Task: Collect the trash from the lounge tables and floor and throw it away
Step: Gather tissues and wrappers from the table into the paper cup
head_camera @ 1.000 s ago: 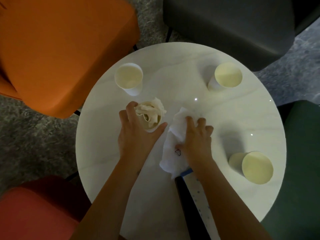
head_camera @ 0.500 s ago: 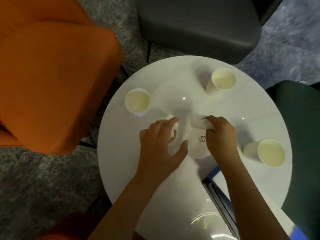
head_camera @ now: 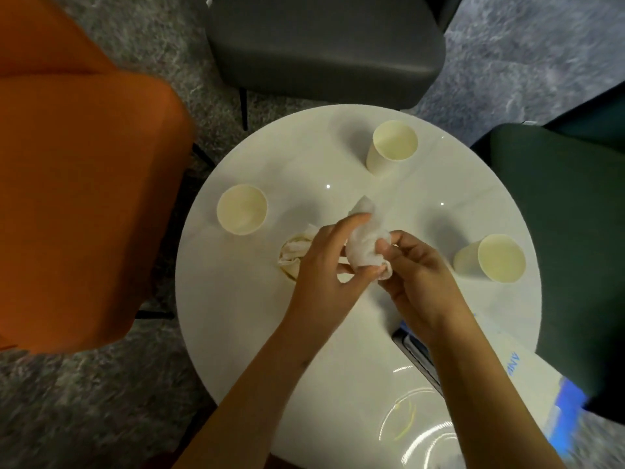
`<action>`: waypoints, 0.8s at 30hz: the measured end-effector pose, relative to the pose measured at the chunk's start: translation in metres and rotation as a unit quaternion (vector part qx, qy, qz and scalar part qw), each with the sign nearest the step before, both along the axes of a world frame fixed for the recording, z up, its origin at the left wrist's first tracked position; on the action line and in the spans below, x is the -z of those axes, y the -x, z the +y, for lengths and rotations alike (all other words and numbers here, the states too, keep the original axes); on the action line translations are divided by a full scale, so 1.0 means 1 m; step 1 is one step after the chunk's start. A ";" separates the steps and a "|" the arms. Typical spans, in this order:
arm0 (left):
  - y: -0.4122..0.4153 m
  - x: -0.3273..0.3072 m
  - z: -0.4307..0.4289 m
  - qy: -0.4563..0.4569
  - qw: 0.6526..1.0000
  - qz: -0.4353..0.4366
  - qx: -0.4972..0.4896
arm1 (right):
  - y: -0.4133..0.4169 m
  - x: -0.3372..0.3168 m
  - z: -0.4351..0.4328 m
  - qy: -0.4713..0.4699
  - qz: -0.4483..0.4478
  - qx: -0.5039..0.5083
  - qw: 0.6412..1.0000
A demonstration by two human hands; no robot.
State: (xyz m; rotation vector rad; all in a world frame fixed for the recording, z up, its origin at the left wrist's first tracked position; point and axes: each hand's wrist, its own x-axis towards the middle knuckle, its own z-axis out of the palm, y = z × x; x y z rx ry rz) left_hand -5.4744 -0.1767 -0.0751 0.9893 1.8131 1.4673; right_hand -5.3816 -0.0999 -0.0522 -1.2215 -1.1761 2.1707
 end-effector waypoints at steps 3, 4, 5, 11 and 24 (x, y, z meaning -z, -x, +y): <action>-0.003 -0.002 -0.001 -0.003 1.000 0.014 -0.008 | -0.002 0.004 0.001 -0.088 -0.119 -0.021 0.989; -0.003 -0.002 -0.002 0.001 1.000 0.024 -0.017 | -0.002 0.005 0.002 -0.091 -0.149 -0.018 0.984; -0.002 -0.001 -0.003 0.004 0.999 0.031 -0.025 | -0.004 0.006 0.003 -0.073 -0.164 -0.021 0.984; 0.002 0.001 -0.006 0.038 0.995 0.085 -0.043 | -0.002 0.002 0.002 0.015 -0.075 -0.038 0.996; 0.045 0.015 -0.035 0.150 0.981 0.115 -0.040 | 0.023 0.023 -0.008 -0.104 -0.176 0.046 0.978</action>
